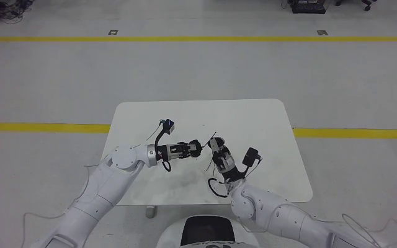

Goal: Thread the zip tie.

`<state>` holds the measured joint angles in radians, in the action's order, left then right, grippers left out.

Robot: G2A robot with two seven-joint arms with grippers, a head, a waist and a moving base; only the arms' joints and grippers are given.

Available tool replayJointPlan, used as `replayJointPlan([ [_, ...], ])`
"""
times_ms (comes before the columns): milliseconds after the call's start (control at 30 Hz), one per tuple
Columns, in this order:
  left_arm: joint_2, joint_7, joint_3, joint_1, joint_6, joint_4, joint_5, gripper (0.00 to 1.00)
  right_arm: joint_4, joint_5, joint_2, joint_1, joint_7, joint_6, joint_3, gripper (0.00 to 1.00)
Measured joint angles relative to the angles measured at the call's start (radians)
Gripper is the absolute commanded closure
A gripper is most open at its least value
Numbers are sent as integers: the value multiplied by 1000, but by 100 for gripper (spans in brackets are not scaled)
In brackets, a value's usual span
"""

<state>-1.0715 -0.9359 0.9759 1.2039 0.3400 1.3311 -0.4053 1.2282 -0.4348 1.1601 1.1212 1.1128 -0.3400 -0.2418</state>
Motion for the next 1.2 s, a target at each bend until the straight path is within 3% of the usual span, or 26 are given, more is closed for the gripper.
replayJointPlan([
  [1200,0,0,0,0,0,0,0,100,-36,-11,18,10,-9,0,-14,100],
])
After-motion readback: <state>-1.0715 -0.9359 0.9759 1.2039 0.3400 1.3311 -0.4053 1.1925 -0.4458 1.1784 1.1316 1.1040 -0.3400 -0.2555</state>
